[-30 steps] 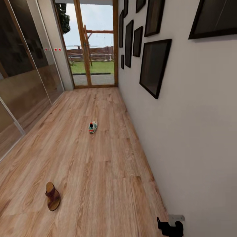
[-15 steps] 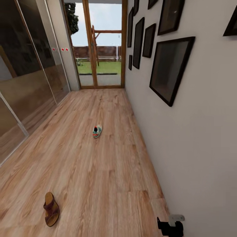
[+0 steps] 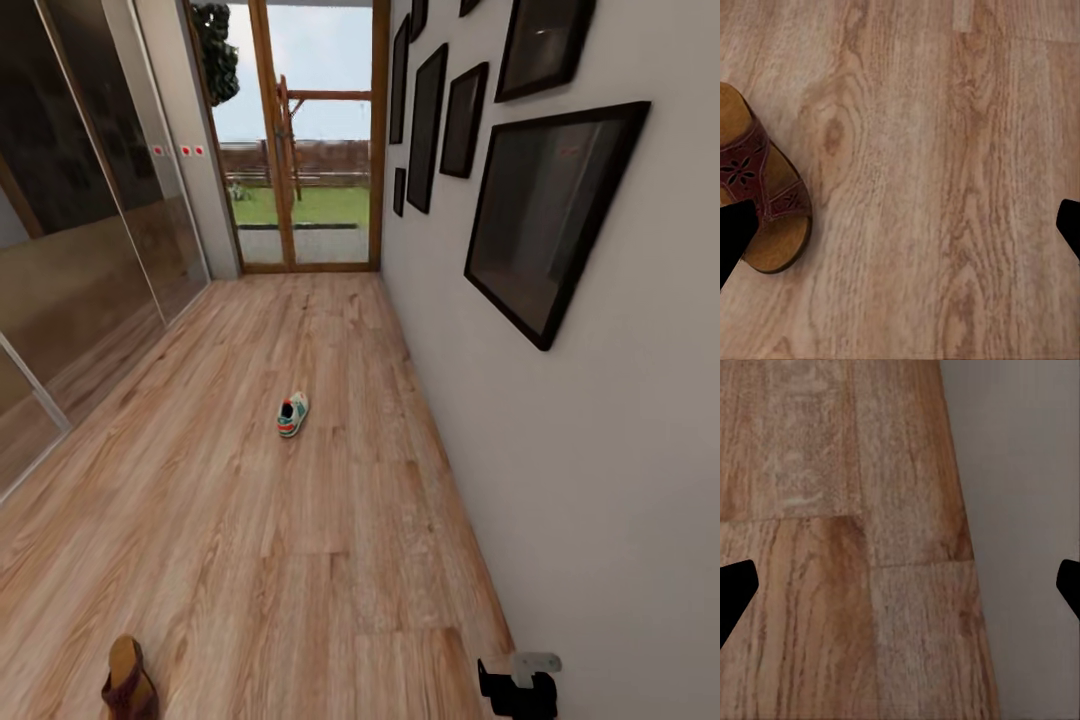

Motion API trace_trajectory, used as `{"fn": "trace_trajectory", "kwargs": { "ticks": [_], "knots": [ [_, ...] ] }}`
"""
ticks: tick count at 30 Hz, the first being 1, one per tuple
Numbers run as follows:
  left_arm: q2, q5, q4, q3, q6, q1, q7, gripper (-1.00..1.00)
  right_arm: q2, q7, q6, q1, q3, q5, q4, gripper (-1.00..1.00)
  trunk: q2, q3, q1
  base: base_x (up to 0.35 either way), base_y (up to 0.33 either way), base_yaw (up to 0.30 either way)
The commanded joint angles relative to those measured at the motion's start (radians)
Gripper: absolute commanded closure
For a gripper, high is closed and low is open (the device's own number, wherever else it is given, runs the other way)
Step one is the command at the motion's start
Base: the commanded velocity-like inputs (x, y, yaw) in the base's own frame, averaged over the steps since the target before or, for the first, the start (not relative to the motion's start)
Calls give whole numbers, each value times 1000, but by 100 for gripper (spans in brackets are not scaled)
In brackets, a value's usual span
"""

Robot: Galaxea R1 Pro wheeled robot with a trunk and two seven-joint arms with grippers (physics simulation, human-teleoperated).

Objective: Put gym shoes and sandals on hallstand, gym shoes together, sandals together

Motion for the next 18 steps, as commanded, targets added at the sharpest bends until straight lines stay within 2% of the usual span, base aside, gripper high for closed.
{"fn": "trace_trajectory", "kwargs": {
  "ticks": [1,18],
  "knots": [
    [0,10,1,2,0,-1,-10,-100,0,-3,-3,-1,-8,11,1,-100,0,-1,0,339,0,0],
    [0,10,1,2,-1,-1,-10,-100,0,-3,-3,-1,-8,11,1,-100,0,-1,0,339,0,0]
  ]
}}
